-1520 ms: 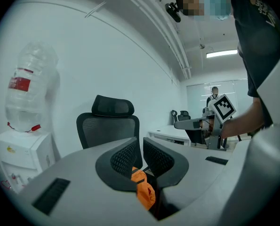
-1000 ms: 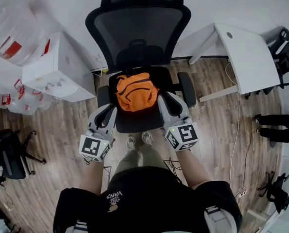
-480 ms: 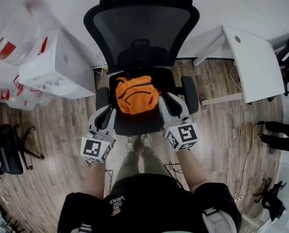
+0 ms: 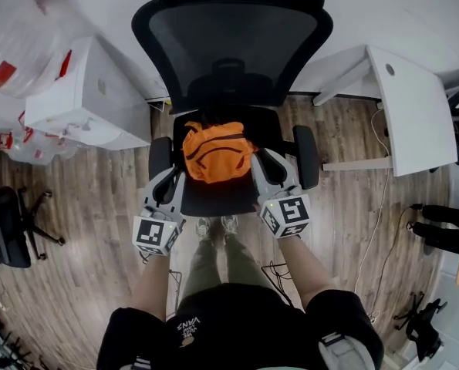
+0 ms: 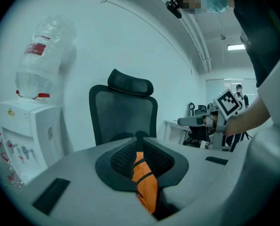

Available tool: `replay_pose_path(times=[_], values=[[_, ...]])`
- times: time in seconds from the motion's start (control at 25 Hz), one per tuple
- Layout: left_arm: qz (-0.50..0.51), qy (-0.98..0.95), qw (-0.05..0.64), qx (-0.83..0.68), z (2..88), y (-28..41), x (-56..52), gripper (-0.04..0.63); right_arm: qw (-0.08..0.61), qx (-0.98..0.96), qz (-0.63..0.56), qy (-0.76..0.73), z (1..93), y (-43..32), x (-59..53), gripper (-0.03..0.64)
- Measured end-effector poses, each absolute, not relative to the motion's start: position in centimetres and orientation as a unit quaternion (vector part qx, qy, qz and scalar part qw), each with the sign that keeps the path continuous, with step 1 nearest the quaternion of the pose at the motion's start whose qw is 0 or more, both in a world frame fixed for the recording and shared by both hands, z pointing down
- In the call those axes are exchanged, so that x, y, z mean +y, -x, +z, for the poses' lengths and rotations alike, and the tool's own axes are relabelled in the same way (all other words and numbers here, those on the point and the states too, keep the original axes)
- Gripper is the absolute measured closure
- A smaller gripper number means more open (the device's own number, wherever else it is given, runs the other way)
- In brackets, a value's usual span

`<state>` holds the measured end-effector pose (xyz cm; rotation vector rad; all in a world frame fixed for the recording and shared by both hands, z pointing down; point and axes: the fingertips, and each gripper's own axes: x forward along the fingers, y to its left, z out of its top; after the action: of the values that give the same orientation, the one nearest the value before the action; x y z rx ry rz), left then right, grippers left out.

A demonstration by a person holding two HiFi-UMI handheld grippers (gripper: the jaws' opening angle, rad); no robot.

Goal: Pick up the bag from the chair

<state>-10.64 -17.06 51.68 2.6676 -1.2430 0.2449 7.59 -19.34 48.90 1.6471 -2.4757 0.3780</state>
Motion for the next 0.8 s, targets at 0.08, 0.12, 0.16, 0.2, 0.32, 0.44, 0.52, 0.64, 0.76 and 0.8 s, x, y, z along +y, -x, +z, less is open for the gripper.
replay_pose_path(times=[0.08,0.12,0.16,0.2,0.32,0.44,0.52,0.64,0.76,0.8], values=[[0.085,-0.895,0.099,-0.426,52.6,10.8,-17.4,0.557,0.073,-0.824,0.133,-0.546,49.9,-7.7,-19.7,0.543],[0.085,-0.893,0.104,-0.430,53.0,10.9,-17.6,0.557,0.075,-0.824,0.135,-0.545,50.4,-7.7,-19.8,0.543],[0.085,-0.891,0.107,-0.433,53.4,11.0,-17.8,0.557,0.078,-0.824,0.136,-0.545,50.8,-7.8,-20.0,0.543],[0.086,-0.890,0.109,-0.435,53.8,10.9,-18.0,0.557,0.080,-0.824,0.137,-0.544,51.3,-7.9,-20.1,0.543],[0.091,-0.887,0.113,-0.438,54.7,10.7,-18.2,0.557,0.086,-0.824,0.144,-0.542,52.5,-8.1,-20.4,0.543],[0.093,-0.885,0.125,-0.439,55.8,10.4,-18.2,0.557,0.089,-0.821,0.153,-0.543,53.7,-8.4,-20.6,0.543],[0.095,-0.882,0.133,-0.442,56.8,10.4,-18.1,0.557,0.091,-0.820,0.158,-0.543,54.6,-8.4,-20.7,0.543],[0.095,-0.879,0.141,-0.445,58.0,10.3,-18.2,0.557,0.099,-0.819,0.160,-0.542,55.8,-8.6,-20.9,0.543],[0.100,-0.877,0.146,-0.446,59.0,10.1,-18.3,0.557,0.104,-0.819,0.163,-0.540,57.0,-8.7,-21.2,0.543],[0.101,-0.876,0.149,-0.447,59.4,10.1,-18.3,0.557,0.105,-0.819,0.167,-0.539,57.4,-8.7,-21.2,0.543]])
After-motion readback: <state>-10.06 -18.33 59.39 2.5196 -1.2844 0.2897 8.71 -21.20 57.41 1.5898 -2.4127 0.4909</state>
